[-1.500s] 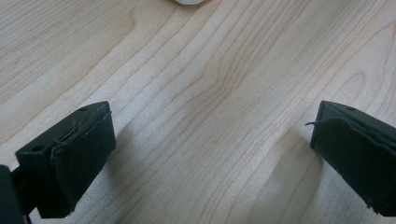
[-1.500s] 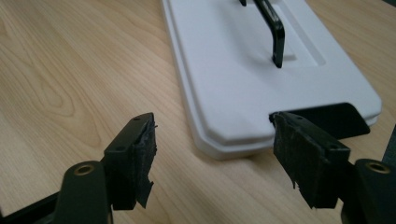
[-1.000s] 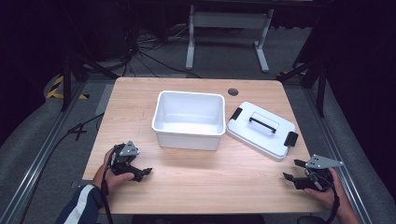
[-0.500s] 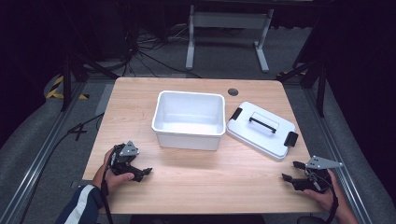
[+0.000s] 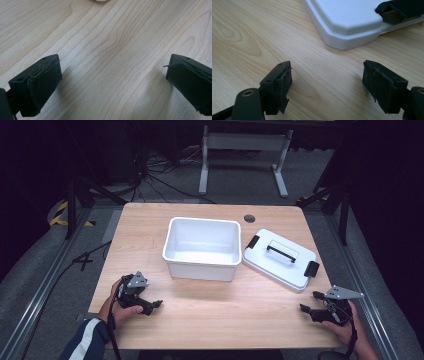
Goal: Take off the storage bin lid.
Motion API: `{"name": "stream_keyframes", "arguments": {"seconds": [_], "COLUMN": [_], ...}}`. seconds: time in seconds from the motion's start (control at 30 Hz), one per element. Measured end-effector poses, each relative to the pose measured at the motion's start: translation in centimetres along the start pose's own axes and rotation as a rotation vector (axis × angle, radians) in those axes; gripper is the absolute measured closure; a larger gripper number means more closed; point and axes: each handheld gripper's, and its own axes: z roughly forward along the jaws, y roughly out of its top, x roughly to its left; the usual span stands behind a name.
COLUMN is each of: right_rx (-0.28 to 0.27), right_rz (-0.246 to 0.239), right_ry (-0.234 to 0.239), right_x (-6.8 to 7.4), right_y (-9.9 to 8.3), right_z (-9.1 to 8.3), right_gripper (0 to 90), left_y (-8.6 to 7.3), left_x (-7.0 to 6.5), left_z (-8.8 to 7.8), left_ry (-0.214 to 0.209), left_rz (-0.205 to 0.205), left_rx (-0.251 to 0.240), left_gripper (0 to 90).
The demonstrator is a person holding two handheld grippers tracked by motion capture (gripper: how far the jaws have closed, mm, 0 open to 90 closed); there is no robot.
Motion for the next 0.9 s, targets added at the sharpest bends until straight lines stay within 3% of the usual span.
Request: {"name": "stream_keyframes", "arguments": {"seconds": [0.9], "right_rx": [0.0], "right_rz": [0.001], "right_ry": [-0.008], "right_x": [0.05], "right_y": [0.05], "right_z": [0.06], "right_gripper": [23.3], "left_y": [0.01], "left_x": [0.0], "left_z": [0.0], "left_ry": [0.0], "left_rz": [0.0], "left_rx": [0.001], "left_gripper": [0.6]}}
